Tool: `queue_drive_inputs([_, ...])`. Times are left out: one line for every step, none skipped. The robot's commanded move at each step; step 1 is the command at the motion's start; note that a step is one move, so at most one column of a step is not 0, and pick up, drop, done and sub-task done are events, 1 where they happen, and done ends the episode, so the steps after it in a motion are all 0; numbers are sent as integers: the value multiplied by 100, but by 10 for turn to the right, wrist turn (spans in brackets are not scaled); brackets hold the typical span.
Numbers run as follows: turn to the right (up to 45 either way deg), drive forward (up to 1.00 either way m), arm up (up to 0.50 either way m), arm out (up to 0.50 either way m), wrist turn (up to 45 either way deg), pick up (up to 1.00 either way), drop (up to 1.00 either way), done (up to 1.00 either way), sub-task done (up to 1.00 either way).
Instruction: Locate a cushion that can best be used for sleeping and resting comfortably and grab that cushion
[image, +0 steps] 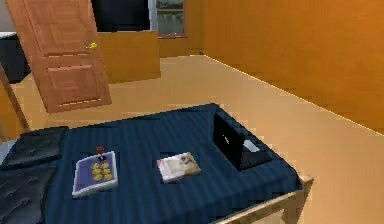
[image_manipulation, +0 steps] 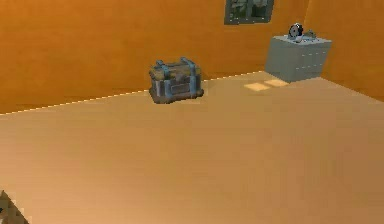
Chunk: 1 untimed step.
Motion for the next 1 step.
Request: queue_drive_inputs([90, 0, 0, 0, 0, 0, 0, 0, 0])
